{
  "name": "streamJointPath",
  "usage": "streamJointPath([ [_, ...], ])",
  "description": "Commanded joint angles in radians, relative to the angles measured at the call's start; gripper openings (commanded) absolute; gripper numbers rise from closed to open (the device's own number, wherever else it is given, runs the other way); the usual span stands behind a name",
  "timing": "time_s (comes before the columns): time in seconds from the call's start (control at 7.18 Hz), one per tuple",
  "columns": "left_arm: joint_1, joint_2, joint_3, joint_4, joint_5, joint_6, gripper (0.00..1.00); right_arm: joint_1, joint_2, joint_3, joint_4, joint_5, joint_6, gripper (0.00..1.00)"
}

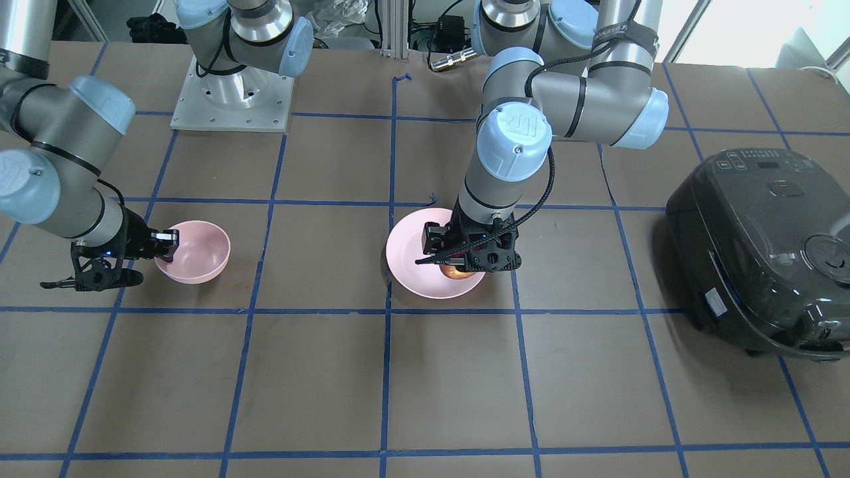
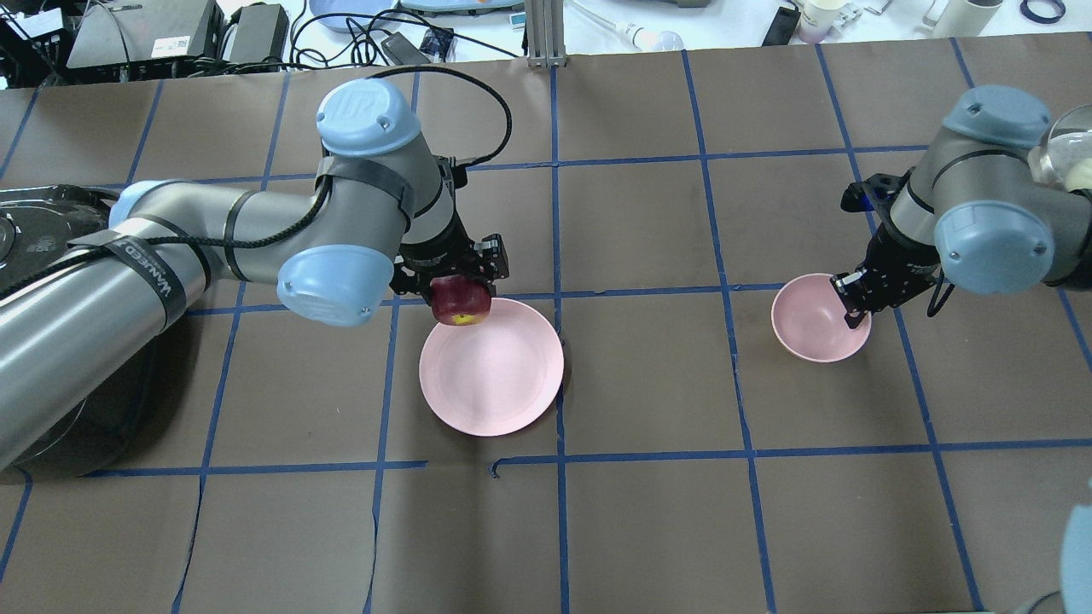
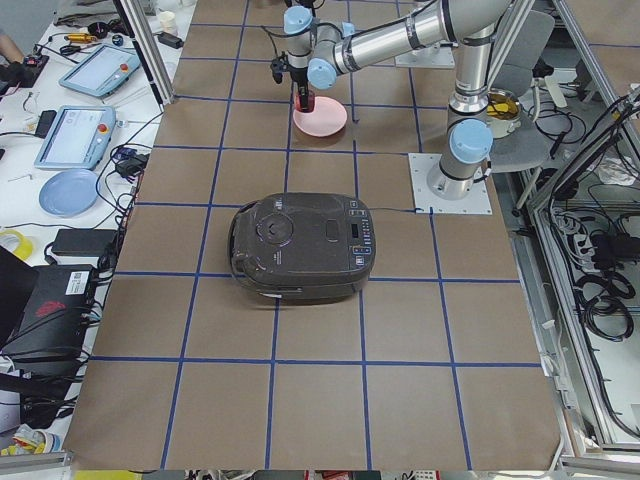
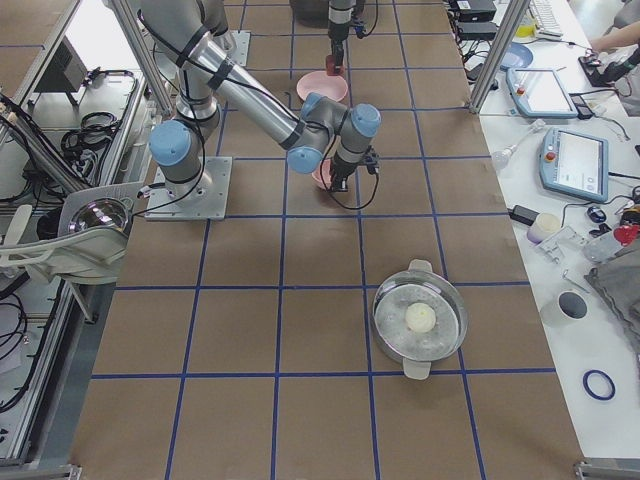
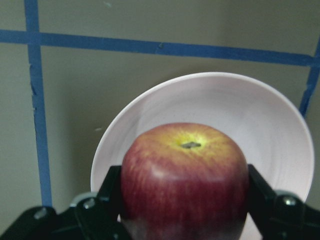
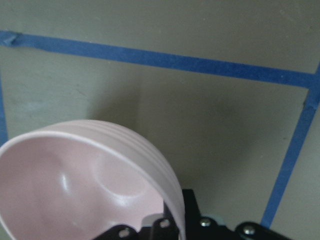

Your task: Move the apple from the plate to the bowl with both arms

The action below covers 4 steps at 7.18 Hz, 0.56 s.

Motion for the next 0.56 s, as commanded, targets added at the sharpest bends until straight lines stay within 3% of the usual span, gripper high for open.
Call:
streamJointPath([
  [0.0, 0.006, 0.007, 0.146, -0.138, -0.014, 0.001, 0.32, 0.091, -0.018, -0.055, 0.068, 0.121, 0.125, 0.0],
  [0.28, 0.007, 0.003, 0.159, -0.162, -0.011, 0.001, 0.31, 0.244, -0.004, -0.047, 0.057, 0.134, 0.26, 0.0],
  [0.42, 0.006, -0.003, 0.159, -0.163, -0.011, -0.002, 0.31, 0.308, 0.005, -0.043, 0.05, 0.184, 0.332, 0.0],
])
